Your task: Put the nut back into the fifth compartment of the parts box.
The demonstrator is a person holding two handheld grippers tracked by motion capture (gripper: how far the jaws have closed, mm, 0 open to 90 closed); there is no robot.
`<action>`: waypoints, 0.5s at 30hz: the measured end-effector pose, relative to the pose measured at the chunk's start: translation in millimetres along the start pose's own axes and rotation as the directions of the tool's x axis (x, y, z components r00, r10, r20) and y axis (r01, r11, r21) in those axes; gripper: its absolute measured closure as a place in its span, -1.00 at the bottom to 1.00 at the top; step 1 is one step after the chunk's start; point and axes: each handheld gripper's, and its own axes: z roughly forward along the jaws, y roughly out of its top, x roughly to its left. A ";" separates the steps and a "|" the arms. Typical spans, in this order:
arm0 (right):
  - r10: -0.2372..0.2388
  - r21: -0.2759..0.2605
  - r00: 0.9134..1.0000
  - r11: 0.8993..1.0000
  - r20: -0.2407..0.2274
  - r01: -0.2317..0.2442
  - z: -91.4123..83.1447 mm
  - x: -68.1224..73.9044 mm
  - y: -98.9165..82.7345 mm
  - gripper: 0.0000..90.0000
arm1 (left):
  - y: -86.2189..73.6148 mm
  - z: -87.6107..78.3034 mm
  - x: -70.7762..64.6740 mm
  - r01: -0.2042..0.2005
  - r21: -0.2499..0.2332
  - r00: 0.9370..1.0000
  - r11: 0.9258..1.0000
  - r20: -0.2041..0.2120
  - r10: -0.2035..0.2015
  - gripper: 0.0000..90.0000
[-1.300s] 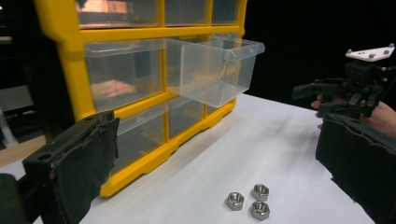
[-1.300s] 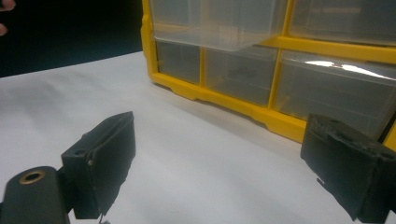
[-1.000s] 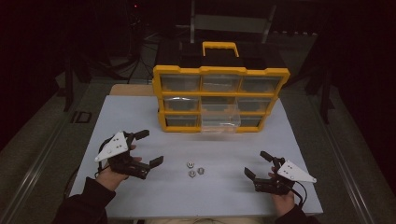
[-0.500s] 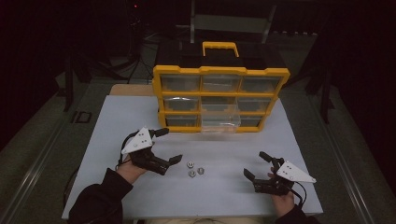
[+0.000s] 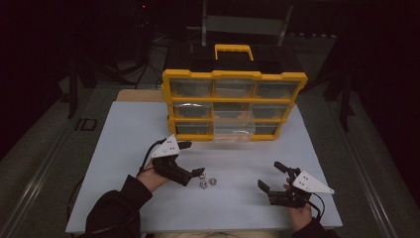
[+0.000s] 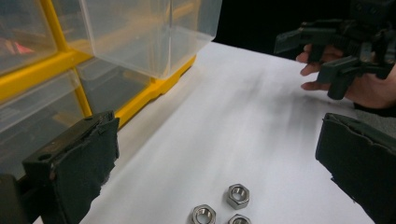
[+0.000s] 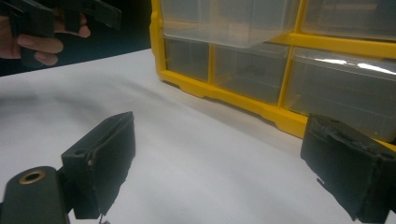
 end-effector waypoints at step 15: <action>-0.004 0.009 1.000 1.000 -0.004 0.004 1.1 0.1 -1.1 -0.77 | -22.2 22.7 6.3 0.002 0.188 0.999 0.982 0.048 -0.011 -0.49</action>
